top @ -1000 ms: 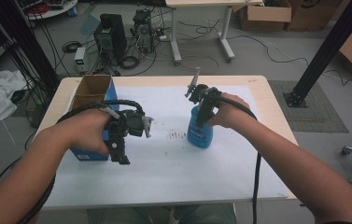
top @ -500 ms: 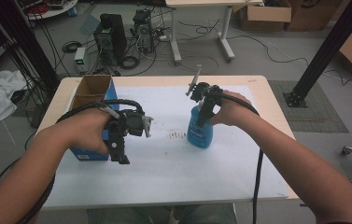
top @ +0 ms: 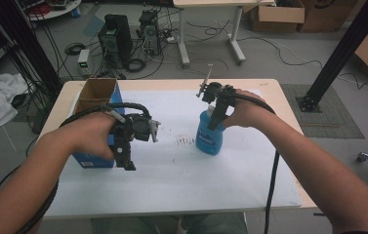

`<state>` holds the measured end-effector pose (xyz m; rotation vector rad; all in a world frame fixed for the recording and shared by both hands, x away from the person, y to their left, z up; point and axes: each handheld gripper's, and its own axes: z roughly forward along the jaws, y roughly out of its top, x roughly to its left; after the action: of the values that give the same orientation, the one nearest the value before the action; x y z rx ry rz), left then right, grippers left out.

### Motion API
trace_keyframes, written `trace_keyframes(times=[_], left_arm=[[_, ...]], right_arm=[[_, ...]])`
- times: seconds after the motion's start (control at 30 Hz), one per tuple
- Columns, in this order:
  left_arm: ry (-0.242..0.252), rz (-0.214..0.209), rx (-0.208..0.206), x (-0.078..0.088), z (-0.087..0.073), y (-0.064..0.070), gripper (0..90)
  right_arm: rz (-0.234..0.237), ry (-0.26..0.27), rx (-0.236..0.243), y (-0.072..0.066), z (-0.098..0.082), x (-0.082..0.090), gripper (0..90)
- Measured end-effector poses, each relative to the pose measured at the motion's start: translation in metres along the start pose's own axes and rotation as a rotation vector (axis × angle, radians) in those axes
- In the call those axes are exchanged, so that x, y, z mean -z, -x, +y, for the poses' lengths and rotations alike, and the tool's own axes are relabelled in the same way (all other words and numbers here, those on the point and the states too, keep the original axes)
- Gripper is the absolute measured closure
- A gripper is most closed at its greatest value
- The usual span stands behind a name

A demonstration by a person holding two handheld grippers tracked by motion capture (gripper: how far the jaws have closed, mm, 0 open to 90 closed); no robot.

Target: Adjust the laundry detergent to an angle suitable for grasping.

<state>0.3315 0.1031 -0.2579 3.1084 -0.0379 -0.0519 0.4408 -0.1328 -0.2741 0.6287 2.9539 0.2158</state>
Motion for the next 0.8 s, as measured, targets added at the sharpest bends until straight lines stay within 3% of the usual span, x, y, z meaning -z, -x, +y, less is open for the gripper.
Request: trace_keyframes(times=[0.07, 0.43, 0.67, 0.8], left_arm=[[-0.002, -0.003, 0.002, 0.0, 0.0, 0.0, 0.1], [-0.006, -0.004, 0.012, 0.0, -0.004, 0.0, 0.1], [-0.013, -0.005, 0.013, 0.003, -0.004, -0.001, 0.1], [-0.015, -0.005, 0.015, 0.005, -0.004, -0.001, 0.1]], right_arm=[[-0.007, -0.001, 0.001, 0.0, 0.001, 0.001, 2.2], [0.022, 0.0, 0.041, 0.001, 0.007, 0.018, 0.0], [0.039, -0.016, 0.123, 0.005, 0.01, 0.034, 0.0], [0.033, 0.007, 0.172, 0.009, 0.011, 0.048, 0.0]])
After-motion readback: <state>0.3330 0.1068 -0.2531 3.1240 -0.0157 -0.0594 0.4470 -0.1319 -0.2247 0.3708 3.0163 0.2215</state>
